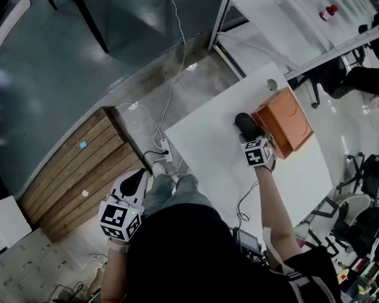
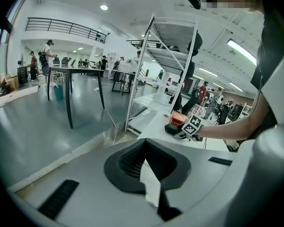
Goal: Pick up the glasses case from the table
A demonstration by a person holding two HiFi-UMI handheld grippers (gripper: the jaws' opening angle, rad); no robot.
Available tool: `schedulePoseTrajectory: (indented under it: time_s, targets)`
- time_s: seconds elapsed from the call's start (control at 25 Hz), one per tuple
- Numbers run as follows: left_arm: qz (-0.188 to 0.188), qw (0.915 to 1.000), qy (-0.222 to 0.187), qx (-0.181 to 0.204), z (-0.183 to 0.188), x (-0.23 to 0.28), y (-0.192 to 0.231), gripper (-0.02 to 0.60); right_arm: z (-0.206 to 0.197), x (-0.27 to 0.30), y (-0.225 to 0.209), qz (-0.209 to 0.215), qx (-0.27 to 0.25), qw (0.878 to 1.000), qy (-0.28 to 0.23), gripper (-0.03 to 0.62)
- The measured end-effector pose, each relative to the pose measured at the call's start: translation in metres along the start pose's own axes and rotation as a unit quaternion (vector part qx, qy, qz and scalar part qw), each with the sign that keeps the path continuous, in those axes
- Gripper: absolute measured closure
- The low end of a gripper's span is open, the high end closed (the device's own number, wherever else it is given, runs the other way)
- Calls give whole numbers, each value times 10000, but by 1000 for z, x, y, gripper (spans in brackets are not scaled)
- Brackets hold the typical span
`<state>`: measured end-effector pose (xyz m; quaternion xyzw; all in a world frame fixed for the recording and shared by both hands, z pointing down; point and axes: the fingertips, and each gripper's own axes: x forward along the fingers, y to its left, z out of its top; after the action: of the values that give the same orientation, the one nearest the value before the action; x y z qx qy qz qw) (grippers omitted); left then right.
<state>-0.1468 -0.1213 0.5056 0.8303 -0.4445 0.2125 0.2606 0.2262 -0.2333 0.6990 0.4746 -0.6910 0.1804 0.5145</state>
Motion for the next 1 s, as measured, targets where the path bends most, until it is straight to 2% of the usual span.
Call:
schedulePoseTrajectory:
  time_s: [0.2, 0.48, 0.72, 1.0]
  targets:
    - [-19, 10000, -92, 26, 1, -7, 3, 563, 6, -6, 17, 234, 228, 9994, -121, 246]
    - [-82, 9995, -273, 161, 11, -14, 11, 563, 29, -44, 37, 314, 490, 9975, -403, 247]
    - [-287, 9975, -536, 364, 32, -10, 15, 563, 60, -95, 49, 298, 629, 9932, -930, 247]
    - [-648, 9917, -894, 654, 57, -3, 11, 563, 94, -170, 72, 391, 902, 9805, -1699, 246]
